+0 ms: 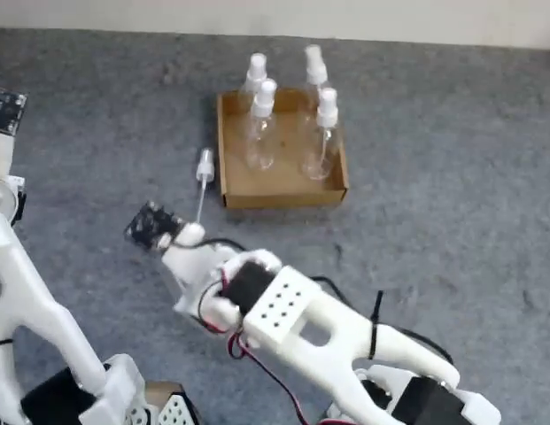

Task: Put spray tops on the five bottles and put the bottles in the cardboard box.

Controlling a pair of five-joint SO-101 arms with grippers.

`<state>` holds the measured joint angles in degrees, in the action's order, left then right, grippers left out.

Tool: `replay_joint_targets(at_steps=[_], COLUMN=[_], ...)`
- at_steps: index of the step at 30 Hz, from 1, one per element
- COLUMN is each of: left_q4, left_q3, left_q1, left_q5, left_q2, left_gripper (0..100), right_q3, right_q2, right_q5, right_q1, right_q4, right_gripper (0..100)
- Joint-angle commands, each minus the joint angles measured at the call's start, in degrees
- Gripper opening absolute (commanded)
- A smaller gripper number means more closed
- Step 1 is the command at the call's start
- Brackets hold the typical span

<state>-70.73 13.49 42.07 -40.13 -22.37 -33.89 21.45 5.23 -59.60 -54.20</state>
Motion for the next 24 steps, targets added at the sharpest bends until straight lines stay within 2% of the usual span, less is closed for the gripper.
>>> replay_joint_targets(at_steps=[1,5,13,15,18,21,24], left_q4=[-0.4,-0.4,-0.4,-0.4,-0.4,-0.4,-0.4], left_q3=[-1.3,0.7,1.1,1.1,1.1,1.1,1.1], left_q1=[-1.2,-1.1,-1.1,-1.1,-1.1,-1.1,-1.1], left_q5=[-0.5,-0.9,-0.9,-0.9,-0.9,-0.9,-0.9], left_q2=[-2.7,-2.9,-2.7,-2.7,-2.8,-2.7,-2.5], left_gripper=[7,7,7,7,7,7,7], right_q3=[-2.8,-4.4,-0.5,-0.3,-0.6,-0.7,-0.8], right_q2=[-0.1,-7.2,-17.0,-17.2,-16.9,-15.5,-9.2], right_q5=[-0.4,-0.4,-0.1,-0.1,-0.1,0.8,5.1], right_q1=[-1.4,1.4,2.1,2.1,3.2,5.5,8.7], right_q4=[7.4,9.5,11.2,11.2,11.0,7.6,0.9], right_gripper=[20.6,20.6,20.3,15.6,1.2,0.5,0.2])
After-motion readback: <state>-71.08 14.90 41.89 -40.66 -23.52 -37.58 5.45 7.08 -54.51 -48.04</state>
